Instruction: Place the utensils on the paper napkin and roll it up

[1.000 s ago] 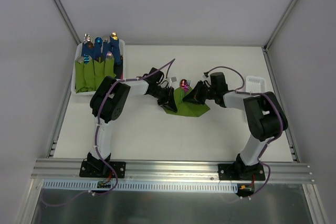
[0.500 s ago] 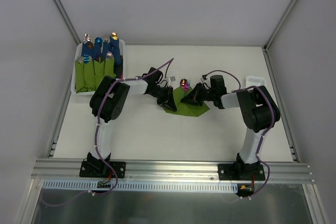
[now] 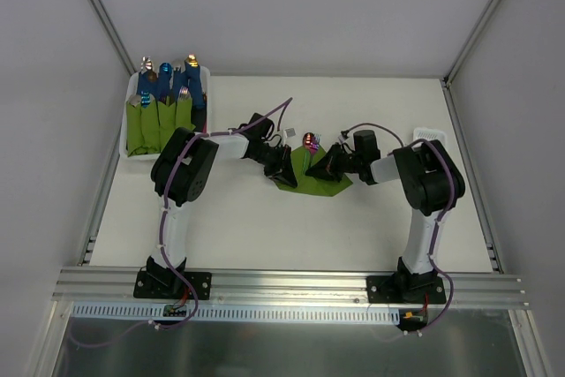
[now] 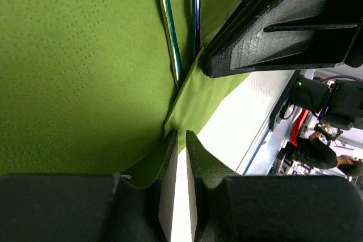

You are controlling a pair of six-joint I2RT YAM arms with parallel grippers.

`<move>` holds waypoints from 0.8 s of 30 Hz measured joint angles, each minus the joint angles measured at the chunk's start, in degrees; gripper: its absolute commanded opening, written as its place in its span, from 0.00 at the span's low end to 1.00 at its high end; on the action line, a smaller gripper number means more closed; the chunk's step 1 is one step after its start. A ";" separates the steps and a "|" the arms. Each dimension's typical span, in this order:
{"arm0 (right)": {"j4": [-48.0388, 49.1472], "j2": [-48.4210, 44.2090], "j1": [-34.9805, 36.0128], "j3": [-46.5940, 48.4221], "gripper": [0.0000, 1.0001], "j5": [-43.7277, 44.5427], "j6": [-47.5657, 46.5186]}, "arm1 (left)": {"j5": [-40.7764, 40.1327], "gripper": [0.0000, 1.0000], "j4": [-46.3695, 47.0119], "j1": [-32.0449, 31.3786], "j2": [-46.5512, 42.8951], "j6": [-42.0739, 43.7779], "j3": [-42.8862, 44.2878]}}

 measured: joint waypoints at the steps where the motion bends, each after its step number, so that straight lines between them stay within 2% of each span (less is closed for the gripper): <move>1: 0.04 0.09 -0.02 0.00 0.04 0.00 0.00 | 0.00 0.13 0.00 0.02 0.00 0.00 0.00; 4: 0.22 0.55 -0.04 0.00 0.04 -0.02 0.02 | 0.00 0.16 0.02 0.13 0.00 0.00 0.00; 13: 0.90 1.11 -0.57 0.00 0.02 -0.37 0.00 | -1.70 0.38 -1.16 0.98 -2.82 -0.07 -0.92; 18: 0.35 1.14 -1.27 0.00 0.02 -0.22 -0.50 | -11.04 0.47 -6.45 4.00 -11.26 2.34 -1.38; 21: -0.33 1.14 -1.40 0.00 0.02 -0.11 -0.94 | -18.14 0.46 -8.13 5.07 -17.18 3.67 -1.53; 24: -0.52 1.14 -1.40 0.00 0.02 -0.04 -1.14 | -23.85 0.44 -8.92 4.83 -19.32 4.74 -1.18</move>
